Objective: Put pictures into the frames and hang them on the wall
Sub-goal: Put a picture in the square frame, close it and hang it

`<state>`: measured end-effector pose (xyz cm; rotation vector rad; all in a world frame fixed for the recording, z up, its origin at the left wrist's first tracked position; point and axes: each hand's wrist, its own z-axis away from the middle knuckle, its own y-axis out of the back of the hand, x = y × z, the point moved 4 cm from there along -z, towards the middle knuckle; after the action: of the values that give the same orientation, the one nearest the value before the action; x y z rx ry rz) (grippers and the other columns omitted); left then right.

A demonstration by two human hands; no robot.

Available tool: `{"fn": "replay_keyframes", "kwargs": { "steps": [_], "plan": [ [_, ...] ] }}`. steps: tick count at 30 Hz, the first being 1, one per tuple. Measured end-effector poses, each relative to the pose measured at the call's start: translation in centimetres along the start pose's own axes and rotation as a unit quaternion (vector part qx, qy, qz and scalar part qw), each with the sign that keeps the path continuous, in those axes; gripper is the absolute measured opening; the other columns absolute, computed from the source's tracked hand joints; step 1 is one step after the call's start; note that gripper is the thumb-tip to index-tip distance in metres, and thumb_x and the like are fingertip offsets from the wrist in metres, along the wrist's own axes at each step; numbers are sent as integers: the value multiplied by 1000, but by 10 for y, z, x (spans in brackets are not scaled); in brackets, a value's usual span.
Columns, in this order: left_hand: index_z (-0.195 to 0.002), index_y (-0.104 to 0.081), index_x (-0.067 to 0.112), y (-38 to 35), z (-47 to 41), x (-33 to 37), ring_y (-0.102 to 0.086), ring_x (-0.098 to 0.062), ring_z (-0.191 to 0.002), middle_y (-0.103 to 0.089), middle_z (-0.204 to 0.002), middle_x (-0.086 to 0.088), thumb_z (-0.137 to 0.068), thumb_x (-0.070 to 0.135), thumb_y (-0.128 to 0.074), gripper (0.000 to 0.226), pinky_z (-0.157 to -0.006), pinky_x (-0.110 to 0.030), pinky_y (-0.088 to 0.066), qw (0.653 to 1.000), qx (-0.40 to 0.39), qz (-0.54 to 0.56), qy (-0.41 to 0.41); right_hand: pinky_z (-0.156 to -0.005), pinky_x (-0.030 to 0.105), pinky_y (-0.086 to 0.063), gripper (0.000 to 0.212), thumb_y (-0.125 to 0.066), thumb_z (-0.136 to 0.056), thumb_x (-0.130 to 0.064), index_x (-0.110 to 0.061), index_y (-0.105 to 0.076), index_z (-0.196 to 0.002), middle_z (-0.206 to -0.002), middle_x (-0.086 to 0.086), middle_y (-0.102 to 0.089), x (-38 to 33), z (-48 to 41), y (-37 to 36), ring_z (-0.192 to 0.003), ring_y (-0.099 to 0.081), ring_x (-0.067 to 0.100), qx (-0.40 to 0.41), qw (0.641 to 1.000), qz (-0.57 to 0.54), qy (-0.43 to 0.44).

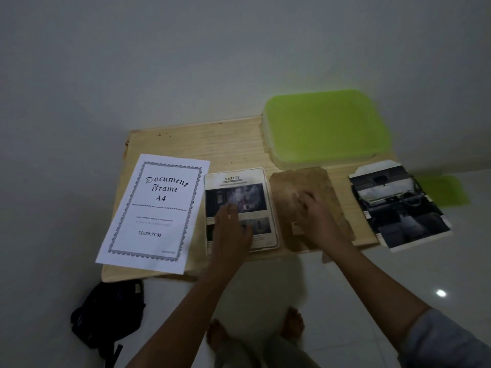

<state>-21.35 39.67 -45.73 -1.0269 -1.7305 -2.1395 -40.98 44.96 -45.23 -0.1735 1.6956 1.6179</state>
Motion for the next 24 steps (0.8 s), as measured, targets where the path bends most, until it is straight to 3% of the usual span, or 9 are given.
{"fn": "replay_keyframes", "kwargs": {
  "steps": [3,6,8,10,12,14,16,20,24],
  "plan": [
    [-141,-29,7,-28,-3,42,-25,-25,-138,-29,-148,-12,-93,36,-47,59,-112,-43,-29,998,-32,-5,-49,-100,37,-35,40,-51,-91,-22,-7,-49,-128,-138,16,-41,32,1,27,-123,-41,33,-1,999,5,-38],
    [-136,-38,8,-53,-3,80,-37,-27,-133,-38,-142,-14,-91,36,-45,54,-105,-47,-39,993,-68,-5,-92,-100,37,-35,43,-52,-89,-16,-2,-45,-129,-137,18,-42,63,3,39,-124,-39,33,-26,997,24,-62],
    [-112,-61,0,-75,-2,92,-52,-35,-120,-56,-125,-22,-83,20,-57,36,-92,-44,-51,986,-106,-29,-122,-85,34,-39,30,-52,-84,-8,1,-49,-113,-121,19,-48,75,4,39,-112,-45,33,-33,997,19,-71],
    [-105,-64,-5,-96,-3,92,-56,-42,-112,-59,-117,-28,-82,20,-48,37,-86,-47,-53,982,-137,-71,-105,-71,25,-32,20,-53,-81,-2,-1,-47,-100,-105,15,-49,82,5,38,-99,-49,31,-29,996,-2,-88],
    [-129,-43,-11,-110,-4,89,-37,-46,-130,-38,-138,-34,-85,29,-34,60,-101,-52,-41,986,-143,-68,-58,-79,23,-36,32,-54,-83,-4,0,-46,-114,-112,15,-50,85,6,32,-106,-50,30,-31,994,-35,-94],
    [-143,-20,-6,-117,-2,85,-7,-40,-142,-11,-152,-27,-85,40,-17,73,-116,-48,-17,984,-154,-87,-24,-101,37,-38,53,-54,-85,-10,1,-35,-133,-132,18,-43,86,8,23,-124,-41,31,-39,992,-64,-102],
    [-143,-19,-4,-124,-2,86,-5,-39,-143,-10,-153,-25,-82,46,-9,80,-115,-46,-9,986,-142,-85,-7,-109,42,-33,60,-53,-86,-12,-1,-29,-140,-141,17,-36,88,9,19,-131,-33,32,-32,989,-81,-123],
    [-128,-46,-10,-133,-6,84,-40,-48,-127,-42,-137,-31,-84,38,-32,66,-100,-56,-31,989,-113,-96,-3,-96,35,-38,46,-53,-85,-7,-3,-43,-130,-129,17,-47,89,2,28,-120,-43,31,22,976,-137,-167],
    [-142,-25,-3,-131,-4,82,-9,-36,-143,-15,-153,-22,-84,47,-21,77,-112,-38,-3,992,-98,-80,-13,-82,25,-38,34,-55,-85,-4,-2,-52,-119,-117,13,-56,98,-8,38,-97,-47,16,14,957,-201,-206]
  ]
}}
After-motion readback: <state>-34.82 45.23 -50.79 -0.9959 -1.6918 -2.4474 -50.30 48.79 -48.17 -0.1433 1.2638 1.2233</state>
